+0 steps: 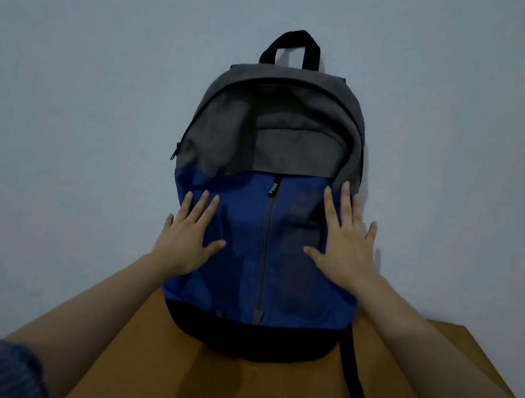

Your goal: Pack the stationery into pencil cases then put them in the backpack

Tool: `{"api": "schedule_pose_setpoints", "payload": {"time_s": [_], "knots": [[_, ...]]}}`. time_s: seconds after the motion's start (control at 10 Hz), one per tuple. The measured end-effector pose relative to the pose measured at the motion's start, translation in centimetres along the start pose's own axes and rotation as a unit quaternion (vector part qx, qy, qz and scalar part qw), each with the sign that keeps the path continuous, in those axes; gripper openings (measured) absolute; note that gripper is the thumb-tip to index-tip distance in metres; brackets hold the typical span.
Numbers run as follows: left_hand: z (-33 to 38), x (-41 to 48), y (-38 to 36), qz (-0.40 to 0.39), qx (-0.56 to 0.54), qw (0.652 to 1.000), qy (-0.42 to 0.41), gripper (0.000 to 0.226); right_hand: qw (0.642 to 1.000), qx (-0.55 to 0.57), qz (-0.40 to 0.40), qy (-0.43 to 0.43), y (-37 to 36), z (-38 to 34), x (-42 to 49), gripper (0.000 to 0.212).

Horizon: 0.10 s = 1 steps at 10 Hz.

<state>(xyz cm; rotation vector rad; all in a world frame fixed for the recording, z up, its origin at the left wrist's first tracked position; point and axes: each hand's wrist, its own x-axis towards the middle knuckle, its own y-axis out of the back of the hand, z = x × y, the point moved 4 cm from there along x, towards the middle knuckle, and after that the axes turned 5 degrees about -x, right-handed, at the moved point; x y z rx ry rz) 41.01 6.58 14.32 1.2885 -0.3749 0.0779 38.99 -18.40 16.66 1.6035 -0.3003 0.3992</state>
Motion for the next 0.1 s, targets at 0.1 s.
{"api": "schedule_pose_setpoints", "payload": {"time_s": [0.1], "knots": [[1.88, -1.21, 1.75, 0.031, -0.008, 0.999, -0.036, 0.082, 1.000, -0.012, -0.005, -0.001, 2.02, -0.01, -1.28, 0.103]]}}
